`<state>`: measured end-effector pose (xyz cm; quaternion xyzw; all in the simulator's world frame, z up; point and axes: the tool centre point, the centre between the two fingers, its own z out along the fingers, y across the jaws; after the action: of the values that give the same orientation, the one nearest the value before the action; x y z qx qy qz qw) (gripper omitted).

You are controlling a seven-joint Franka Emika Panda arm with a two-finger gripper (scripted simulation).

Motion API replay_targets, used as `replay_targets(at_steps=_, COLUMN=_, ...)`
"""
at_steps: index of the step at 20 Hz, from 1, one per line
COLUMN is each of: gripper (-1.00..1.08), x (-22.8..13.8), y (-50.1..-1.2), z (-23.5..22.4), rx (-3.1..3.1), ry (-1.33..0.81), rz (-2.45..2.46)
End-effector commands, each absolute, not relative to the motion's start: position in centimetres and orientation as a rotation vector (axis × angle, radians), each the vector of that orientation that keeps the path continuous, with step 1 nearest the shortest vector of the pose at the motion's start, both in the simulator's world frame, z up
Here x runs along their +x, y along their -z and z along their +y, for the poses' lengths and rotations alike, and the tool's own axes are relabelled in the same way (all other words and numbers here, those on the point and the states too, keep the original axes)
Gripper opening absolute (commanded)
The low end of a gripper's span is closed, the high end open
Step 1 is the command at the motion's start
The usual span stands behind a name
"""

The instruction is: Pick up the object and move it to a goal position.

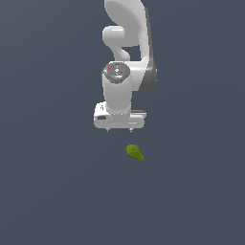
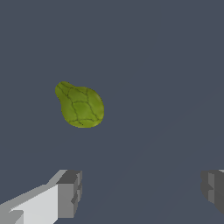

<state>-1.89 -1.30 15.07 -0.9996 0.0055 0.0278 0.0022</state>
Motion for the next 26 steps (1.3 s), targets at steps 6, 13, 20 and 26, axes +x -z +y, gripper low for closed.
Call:
replay_targets(at_steps=6, gripper=1.00, x=-1.5, y=-15.3, z=0.3, rx=-3.127, ry=-0.084, rz=-0.032)
replay_targets(at_steps=13, gripper=1.00, x=-1.2, y=-15.4, z=1.5, rx=-3.119, ry=-0.082, rz=-0.070)
replay_targets(at_steps=20, gripper=1.00, x=-0.6, y=-14.8, z=1.9, rx=-3.120, ry=-0.073, rz=-0.149)
replay_targets(at_steps=26, gripper=1.00, x=0.8, y=-13.3, z=3.0, rx=-3.114, ry=-0.053, rz=-0.324)
